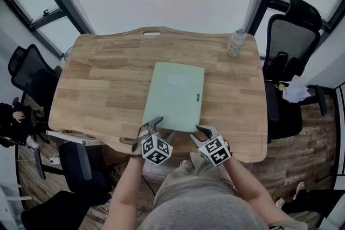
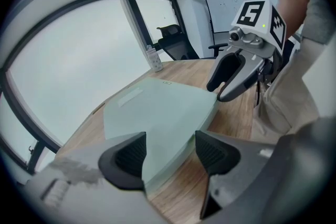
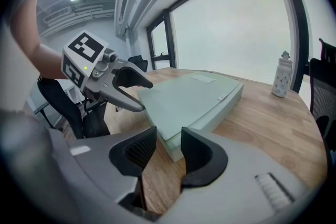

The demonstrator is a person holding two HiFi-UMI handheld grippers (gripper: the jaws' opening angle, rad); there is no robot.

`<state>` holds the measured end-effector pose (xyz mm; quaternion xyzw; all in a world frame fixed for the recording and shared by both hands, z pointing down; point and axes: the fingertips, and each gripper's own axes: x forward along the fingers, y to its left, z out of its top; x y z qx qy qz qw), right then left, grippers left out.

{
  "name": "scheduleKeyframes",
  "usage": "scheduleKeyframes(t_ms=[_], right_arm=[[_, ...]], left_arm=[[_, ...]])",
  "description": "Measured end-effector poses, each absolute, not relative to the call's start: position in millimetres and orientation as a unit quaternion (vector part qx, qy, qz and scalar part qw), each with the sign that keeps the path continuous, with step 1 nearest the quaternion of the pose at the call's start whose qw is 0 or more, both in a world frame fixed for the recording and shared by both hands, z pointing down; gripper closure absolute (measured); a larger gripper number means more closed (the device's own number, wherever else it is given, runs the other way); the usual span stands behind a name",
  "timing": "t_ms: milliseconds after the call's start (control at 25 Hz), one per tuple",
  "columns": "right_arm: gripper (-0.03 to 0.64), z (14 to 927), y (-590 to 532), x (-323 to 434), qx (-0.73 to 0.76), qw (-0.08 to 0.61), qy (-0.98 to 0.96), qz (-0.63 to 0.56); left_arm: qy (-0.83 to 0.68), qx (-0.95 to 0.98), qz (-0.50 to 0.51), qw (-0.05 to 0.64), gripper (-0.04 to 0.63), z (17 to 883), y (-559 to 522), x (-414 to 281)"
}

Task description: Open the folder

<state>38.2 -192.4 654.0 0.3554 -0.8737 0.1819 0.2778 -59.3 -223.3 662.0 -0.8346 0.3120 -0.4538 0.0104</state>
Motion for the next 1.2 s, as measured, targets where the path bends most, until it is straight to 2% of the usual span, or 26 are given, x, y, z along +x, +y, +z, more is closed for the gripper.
scheduleKeyframes(t_ms=[360, 640, 920, 1200], right_arm=[[0.466, 655.6, -193.1, 38.2, 0.349, 0.285, -0.870, 0.201], [0.469, 654.8, -193.5, 39.1, 0.349, 0.286, -0.869, 0.203], [0.469, 655.4, -193.7, 38.9, 0.346, 0.290, -0.868, 0.205], [0.470, 655.5, -192.9, 38.5, 0.345, 0.291, -0.869, 0.205]], left_arm=[[0.312, -0.846, -0.433, 0.008, 0.304, 654.5, -223.8, -60.4], [0.299, -0.856, -0.421, 0.010, 0.410, 651.9, -215.3, -53.5], [0.292, -0.858, -0.421, 0.024, 0.471, 649.0, -211.8, -52.4], [0.299, -0.861, -0.409, 0.037, 0.502, 640.5, -211.3, -51.7]])
